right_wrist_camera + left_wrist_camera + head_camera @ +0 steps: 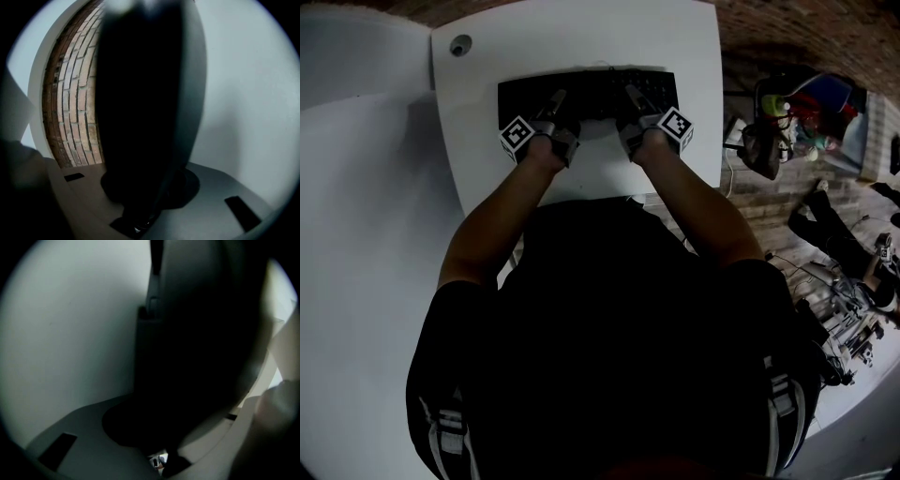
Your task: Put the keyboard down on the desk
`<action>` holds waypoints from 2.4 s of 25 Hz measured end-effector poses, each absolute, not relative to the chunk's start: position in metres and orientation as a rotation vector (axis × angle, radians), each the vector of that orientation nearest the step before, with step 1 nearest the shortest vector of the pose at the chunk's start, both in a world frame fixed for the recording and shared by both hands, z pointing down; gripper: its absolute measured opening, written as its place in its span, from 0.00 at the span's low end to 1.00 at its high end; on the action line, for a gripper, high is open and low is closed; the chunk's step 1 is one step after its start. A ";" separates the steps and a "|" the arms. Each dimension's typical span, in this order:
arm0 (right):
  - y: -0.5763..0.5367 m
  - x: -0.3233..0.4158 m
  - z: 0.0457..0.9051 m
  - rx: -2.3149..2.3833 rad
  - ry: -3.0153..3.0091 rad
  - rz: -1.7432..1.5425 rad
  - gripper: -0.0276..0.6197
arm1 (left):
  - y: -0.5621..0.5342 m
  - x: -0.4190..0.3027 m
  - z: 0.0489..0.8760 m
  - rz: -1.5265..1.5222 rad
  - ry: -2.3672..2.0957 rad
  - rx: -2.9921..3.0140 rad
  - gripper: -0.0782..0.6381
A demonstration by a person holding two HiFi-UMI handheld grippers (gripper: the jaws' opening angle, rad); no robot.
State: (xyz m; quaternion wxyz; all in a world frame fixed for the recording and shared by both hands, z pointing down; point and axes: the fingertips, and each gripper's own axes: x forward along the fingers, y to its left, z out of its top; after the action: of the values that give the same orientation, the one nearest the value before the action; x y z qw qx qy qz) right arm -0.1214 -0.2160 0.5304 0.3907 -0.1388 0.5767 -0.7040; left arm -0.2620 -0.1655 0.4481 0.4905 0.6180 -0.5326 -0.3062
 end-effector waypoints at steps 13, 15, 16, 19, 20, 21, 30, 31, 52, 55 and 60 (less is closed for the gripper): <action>-0.216 -0.126 0.539 -0.353 1.441 -1.826 0.23 | -0.166 -0.264 0.452 -0.740 -1.297 1.487 0.23; -0.216 -0.124 0.537 -0.352 1.433 -1.837 0.24 | -0.166 -0.262 0.449 -0.741 -1.297 1.491 0.23; -0.215 -0.124 0.536 -0.352 1.431 -1.844 0.25 | -0.165 -0.261 0.447 -0.741 -1.297 1.492 0.23; -0.214 -0.125 0.538 -0.361 1.420 -1.868 0.27 | -0.165 -0.262 0.447 -0.745 -1.298 1.488 0.23; -0.214 -0.125 0.540 -0.365 1.414 -1.877 0.27 | -0.166 -0.263 0.448 -0.748 -1.296 1.484 0.24; -0.215 -0.127 0.542 -0.369 1.409 -1.886 0.27 | -0.166 -0.264 0.450 -0.752 -1.294 1.479 0.24; -0.211 -0.126 0.544 -0.389 1.455 -1.928 0.32 | -0.165 -0.263 0.450 -0.775 -1.269 1.460 0.34; -0.210 -0.126 0.544 -0.397 1.457 -1.933 0.33 | -0.164 -0.263 0.451 -0.772 -1.271 1.451 0.36; -0.172 -0.110 0.556 -0.529 1.419 -2.060 0.38 | -0.121 -0.269 0.452 -0.654 -1.351 1.409 0.44; -0.163 -0.109 0.552 -0.531 1.424 -2.068 0.38 | -0.113 -0.272 0.446 -0.659 -1.355 1.404 0.44; -0.163 -0.098 0.562 -0.545 1.441 -2.059 0.38 | -0.113 -0.271 0.451 -0.672 -1.356 1.399 0.44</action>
State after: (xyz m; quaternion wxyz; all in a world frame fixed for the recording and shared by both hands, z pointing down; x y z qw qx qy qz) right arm -0.0977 -0.1628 0.5620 0.2810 -0.2034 0.5376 -0.7685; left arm -0.2711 -0.1125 0.4509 0.5143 0.5820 -0.5643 -0.2797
